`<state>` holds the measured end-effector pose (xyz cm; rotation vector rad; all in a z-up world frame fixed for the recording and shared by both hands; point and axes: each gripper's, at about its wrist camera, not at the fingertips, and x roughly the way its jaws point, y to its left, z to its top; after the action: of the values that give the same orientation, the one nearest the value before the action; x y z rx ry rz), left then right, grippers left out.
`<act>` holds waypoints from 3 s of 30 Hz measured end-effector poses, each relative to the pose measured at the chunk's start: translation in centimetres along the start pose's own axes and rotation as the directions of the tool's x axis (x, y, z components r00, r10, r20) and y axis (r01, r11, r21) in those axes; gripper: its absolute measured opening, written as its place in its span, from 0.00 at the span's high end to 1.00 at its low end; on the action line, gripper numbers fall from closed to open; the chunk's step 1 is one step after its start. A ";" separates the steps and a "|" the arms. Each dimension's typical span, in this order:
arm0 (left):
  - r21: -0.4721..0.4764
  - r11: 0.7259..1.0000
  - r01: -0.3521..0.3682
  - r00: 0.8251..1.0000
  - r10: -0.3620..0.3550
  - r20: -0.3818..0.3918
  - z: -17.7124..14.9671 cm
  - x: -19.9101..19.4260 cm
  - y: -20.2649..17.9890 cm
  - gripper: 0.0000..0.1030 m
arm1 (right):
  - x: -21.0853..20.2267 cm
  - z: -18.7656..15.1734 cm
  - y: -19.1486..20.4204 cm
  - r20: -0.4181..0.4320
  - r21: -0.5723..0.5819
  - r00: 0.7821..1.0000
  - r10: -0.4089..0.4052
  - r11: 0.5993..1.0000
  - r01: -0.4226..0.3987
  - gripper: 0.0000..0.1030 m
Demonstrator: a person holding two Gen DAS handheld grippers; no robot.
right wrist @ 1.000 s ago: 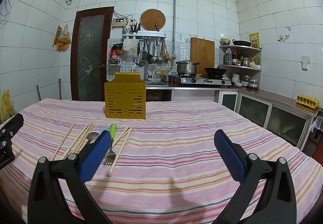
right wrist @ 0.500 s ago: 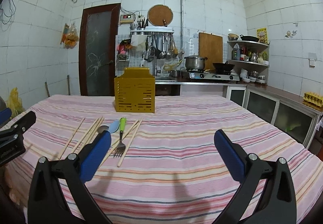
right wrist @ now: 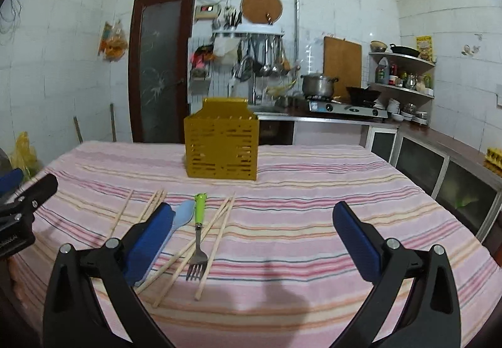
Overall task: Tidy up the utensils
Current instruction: 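Grasp a wooden chopstick with the left tool while the right tool grasps another, then lift both held chopsticks and carry them over the yellow holder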
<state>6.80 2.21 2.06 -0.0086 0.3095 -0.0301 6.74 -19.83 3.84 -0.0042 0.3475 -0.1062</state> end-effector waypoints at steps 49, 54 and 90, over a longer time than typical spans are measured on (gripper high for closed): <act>0.010 0.995 -0.096 0.795 0.083 -0.601 -1.3 22.5 -0.7 0.69 | 20.8 0.2 3.3 -0.526 0.007 0.850 -0.018 1.000 0.025 0.79; -0.001 0.997 -0.079 0.795 0.062 -0.603 -1.2 22.9 -1.1 0.86 | 21.2 0.6 3.4 -0.532 0.015 0.847 0.006 1.000 0.003 0.89; 0.023 0.997 0.071 0.996 -0.070 -0.047 6.3 6.8 -2.5 0.96 | 6.0 4.9 -0.8 -0.056 0.123 0.996 0.069 0.990 -0.062 0.94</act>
<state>15.15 -0.44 6.02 0.0052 0.3551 -0.1038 13.88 -21.32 6.42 0.1311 0.4008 -0.0624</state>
